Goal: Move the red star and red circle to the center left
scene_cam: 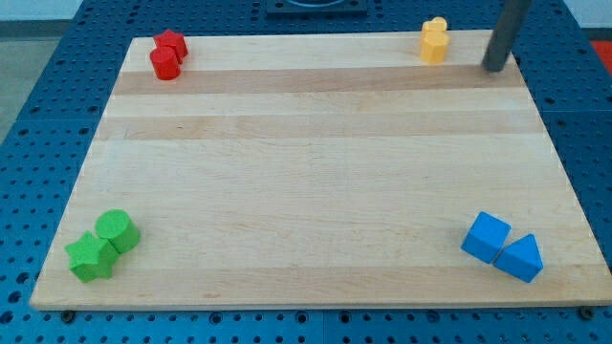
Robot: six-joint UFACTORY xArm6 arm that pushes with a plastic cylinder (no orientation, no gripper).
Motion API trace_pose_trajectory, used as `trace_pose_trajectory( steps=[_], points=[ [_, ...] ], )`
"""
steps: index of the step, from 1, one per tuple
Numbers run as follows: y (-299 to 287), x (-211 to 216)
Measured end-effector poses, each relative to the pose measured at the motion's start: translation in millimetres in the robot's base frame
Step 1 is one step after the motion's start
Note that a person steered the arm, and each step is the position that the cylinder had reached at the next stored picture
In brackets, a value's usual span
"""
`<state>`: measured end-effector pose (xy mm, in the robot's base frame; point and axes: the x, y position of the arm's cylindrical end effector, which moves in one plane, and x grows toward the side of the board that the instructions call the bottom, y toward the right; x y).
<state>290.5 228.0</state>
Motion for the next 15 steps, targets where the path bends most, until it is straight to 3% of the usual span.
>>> trace_pose_trajectory(
  steps=[3, 4, 5, 7, 8, 9, 10, 11, 14, 15],
  points=[
    [-306.5, 53.4],
    [-414.9, 53.4],
    [-506.9, 20.6],
    [-532.8, -41.6],
    [-530.8, -96.7],
    [-515.3, -99.4],
    [-459.1, -98.5],
    [-442.3, -80.8],
    [-441.6, 15.6],
    [-438.9, 27.9]
  ],
)
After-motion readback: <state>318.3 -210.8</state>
